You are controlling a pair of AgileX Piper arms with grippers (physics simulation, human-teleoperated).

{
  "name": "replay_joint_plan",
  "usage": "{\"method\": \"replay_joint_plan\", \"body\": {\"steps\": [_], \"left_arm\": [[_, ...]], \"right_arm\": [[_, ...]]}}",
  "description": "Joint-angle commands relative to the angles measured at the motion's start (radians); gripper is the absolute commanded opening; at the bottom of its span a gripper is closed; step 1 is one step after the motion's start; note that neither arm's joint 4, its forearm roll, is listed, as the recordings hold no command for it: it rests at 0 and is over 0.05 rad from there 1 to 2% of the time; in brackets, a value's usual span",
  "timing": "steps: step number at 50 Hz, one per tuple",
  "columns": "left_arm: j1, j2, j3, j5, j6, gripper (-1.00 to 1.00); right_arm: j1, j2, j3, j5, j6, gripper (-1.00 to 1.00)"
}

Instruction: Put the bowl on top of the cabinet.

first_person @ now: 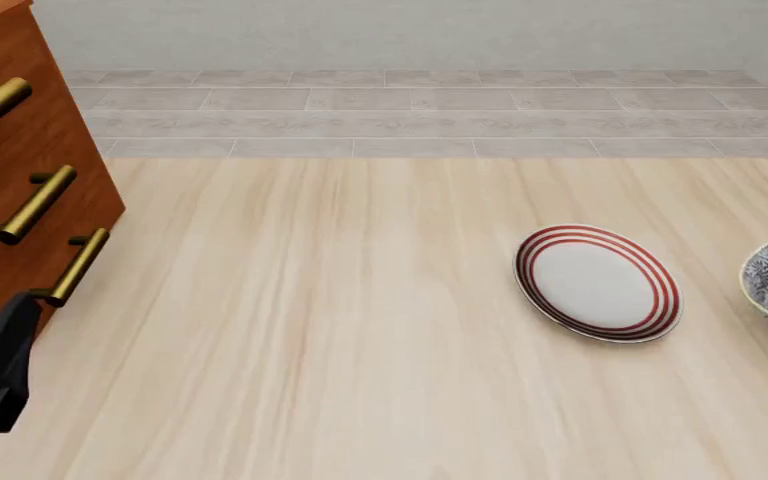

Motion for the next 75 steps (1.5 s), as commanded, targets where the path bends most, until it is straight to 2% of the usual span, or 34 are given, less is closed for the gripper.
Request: {"method": "replay_joint_plan", "body": {"steps": [1, 19, 31, 42, 63, 75], "left_arm": [[-0.001, -0.006, 0.000, 0.005, 0.000, 1.00], [0.004, 0.015, 0.000, -0.019, -0.004, 1.00], [0.005, -0.011, 0.000, 0.001, -0.010, 1.00], [0.000, -0.020, 0.000, 0.011, -0.011, 1.00], [-0.006, -0.031, 0.000, 0.016, -0.009, 1.00], [-0.009, -0.033, 0.000, 0.017, -0.009, 1.00]], "right_arm": [[0.011, -0.048, -0.012, 0.035, 0.008, -1.00], [0.049, -0.183, -0.058, 0.126, 0.014, -1.00], [0.158, -0.281, -0.124, 0.218, 0.030, -1.00], [0.208, -0.325, -0.171, 0.270, 0.034, -1.00], [0.348, -0.360, -0.234, 0.319, 0.025, -1.00], [0.443, -0.338, -0.258, 0.319, -0.009, -1.00]]}}
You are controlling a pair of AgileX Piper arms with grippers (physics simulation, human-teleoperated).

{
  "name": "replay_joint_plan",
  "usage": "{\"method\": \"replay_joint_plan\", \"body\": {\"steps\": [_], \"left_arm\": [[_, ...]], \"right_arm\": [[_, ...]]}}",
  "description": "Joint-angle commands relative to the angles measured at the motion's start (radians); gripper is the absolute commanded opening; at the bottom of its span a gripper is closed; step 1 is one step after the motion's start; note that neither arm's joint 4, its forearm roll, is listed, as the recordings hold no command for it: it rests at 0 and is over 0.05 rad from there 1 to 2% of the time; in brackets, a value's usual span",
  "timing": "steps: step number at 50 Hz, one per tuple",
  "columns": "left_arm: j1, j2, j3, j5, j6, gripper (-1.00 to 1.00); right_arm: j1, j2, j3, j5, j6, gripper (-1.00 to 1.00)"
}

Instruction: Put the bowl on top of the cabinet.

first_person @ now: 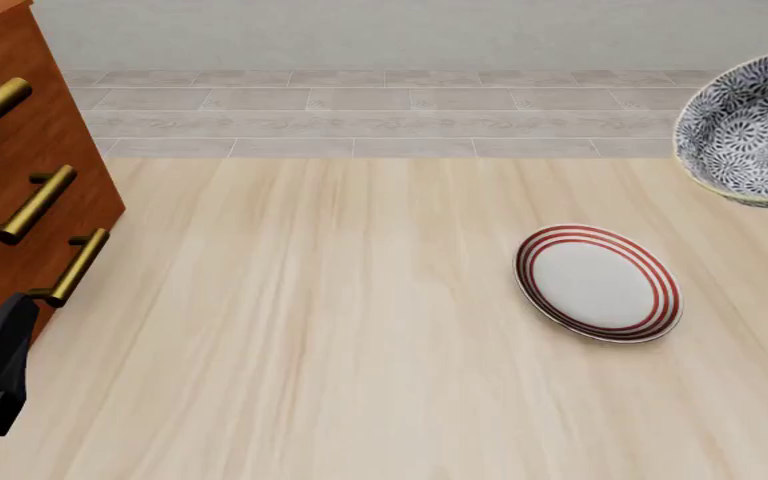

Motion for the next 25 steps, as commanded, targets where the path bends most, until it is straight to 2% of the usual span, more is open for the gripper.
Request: {"method": "replay_joint_plan", "body": {"steps": [1, 19, 25], "left_arm": [[-0.003, -0.001, 0.000, 0.000, 0.000, 1.00], [-0.007, 0.002, 0.000, -0.002, -0.006, 1.00], [-0.008, -0.005, 0.000, 0.003, -0.007, 1.00]], "right_arm": [[0.097, 0.008, -0.033, 0.006, -0.017, -1.00], [0.252, 0.048, -0.065, -0.007, -0.032, -1.00], [0.294, 0.070, -0.088, -0.011, -0.015, -1.00]]}}
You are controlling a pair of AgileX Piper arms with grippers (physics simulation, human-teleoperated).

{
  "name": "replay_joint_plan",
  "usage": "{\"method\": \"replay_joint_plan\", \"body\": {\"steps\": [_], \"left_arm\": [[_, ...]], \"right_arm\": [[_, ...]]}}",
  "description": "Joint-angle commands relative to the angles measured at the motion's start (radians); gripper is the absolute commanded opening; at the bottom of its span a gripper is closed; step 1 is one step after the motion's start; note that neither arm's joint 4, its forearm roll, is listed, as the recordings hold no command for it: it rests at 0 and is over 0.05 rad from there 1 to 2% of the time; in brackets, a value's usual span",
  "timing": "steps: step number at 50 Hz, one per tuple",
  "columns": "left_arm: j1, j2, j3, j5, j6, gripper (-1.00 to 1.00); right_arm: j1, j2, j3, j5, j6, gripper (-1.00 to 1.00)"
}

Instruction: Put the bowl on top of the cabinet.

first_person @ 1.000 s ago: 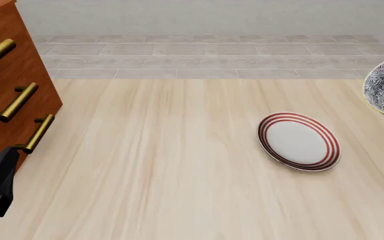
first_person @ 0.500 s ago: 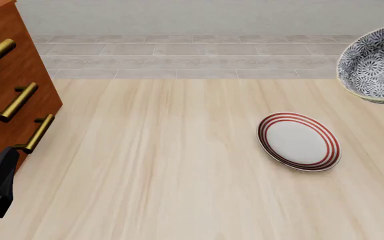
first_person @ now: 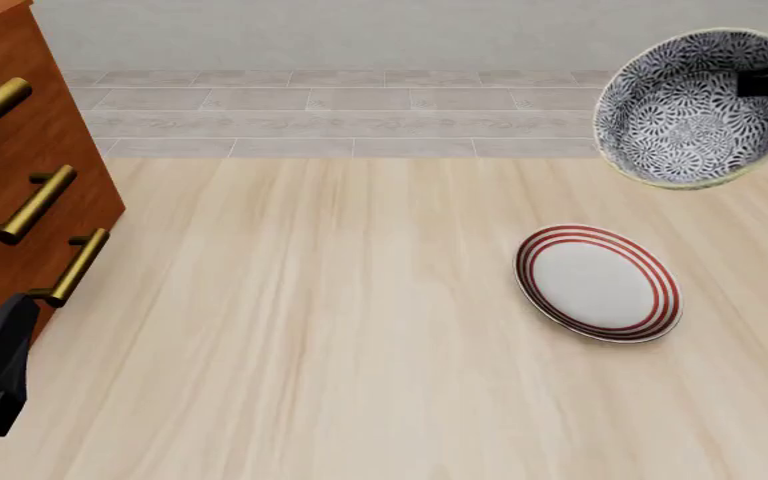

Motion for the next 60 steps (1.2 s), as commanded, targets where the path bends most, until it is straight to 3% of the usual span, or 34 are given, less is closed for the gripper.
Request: {"method": "replay_joint_plan", "body": {"steps": [1, 33, 60], "left_arm": [[-0.003, -0.006, 0.000, 0.005, -0.002, 1.00], [-0.006, -0.012, 0.000, 0.013, -0.006, 1.00], [-0.008, 0.007, 0.000, -0.003, -0.004, 1.00]], "right_arm": [[0.092, 0.031, -0.033, -0.011, 0.009, -1.00], [0.347, 0.114, -0.056, -0.046, -0.021, -1.00], [0.557, 0.175, -0.113, -0.055, -0.015, -1.00]]}}
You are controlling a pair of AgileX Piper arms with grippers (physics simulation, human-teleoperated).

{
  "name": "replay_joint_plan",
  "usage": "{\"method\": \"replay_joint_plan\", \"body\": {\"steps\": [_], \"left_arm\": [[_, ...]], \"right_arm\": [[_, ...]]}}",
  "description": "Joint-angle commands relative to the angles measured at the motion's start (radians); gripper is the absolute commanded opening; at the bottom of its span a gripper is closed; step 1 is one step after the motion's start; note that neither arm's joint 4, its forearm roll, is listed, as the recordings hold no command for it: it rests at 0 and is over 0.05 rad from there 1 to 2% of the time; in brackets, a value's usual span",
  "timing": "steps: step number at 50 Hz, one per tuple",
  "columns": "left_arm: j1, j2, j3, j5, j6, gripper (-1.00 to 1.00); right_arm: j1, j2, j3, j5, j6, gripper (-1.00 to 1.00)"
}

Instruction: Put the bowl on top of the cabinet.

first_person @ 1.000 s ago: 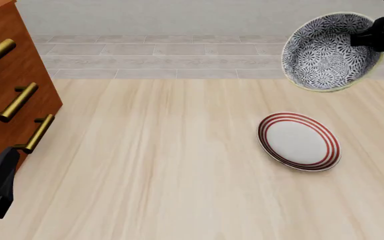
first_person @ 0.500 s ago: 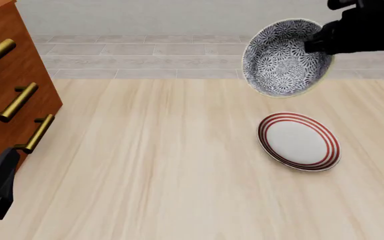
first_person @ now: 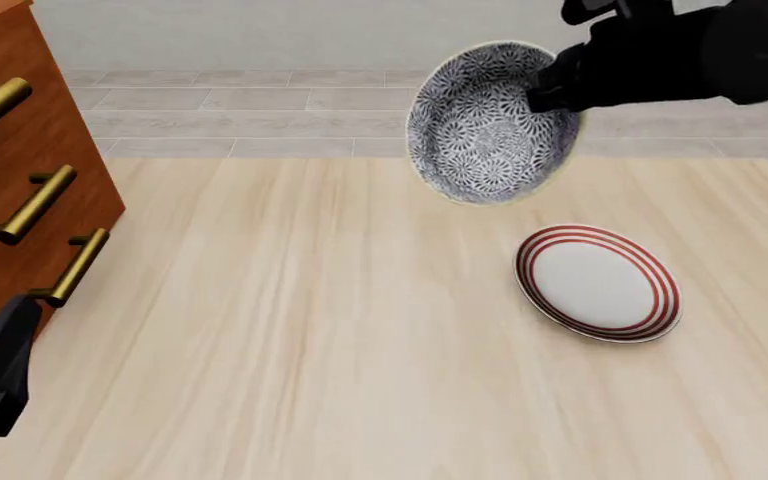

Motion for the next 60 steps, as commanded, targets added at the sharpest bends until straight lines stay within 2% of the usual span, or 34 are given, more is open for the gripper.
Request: {"method": "replay_joint_plan", "body": {"steps": [1, 17, 27, 60], "left_arm": [[-0.002, 0.001, 0.000, -0.001, -0.001, 1.00], [-0.004, 0.007, 0.000, -0.010, -0.004, 1.00], [-0.005, 0.013, 0.000, -0.016, -0.006, 1.00], [-0.013, -0.029, 0.000, 0.020, -0.016, 1.00]], "right_arm": [[0.090, 0.015, -0.010, -0.011, 0.003, -1.00], [0.199, 0.044, -0.006, -0.028, -0.003, -1.00], [0.263, 0.095, -0.043, -0.032, -0.003, -1.00], [0.380, 0.221, -0.169, -0.021, -0.027, -1.00]]}}
